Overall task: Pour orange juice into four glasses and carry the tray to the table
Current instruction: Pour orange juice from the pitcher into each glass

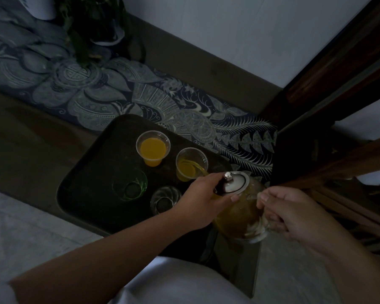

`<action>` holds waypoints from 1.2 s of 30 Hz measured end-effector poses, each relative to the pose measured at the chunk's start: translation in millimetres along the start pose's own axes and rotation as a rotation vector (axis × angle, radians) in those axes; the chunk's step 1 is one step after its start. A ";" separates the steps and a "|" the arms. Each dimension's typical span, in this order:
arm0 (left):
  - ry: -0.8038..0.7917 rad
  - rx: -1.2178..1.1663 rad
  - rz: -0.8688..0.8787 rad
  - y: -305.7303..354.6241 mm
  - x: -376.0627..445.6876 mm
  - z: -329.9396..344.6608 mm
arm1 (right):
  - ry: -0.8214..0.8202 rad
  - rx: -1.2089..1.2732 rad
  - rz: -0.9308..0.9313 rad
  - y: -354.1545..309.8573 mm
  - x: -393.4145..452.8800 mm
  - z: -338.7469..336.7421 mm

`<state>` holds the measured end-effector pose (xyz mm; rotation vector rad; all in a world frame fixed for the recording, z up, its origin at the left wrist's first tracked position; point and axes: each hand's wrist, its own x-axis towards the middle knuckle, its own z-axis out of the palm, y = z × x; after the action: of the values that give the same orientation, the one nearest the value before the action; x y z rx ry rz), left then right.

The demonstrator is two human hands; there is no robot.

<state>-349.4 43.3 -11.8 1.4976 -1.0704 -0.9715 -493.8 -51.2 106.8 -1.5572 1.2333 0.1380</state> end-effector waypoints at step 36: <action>0.016 -0.083 0.009 1.7 -4.4 3.6 | -0.017 -0.101 -0.142 8.4 -5.9 -6.0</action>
<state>-354.3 46.3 -10.5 1.4295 -1.0121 -0.9850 -505.6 -51.1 107.5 -1.7218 1.1124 0.1226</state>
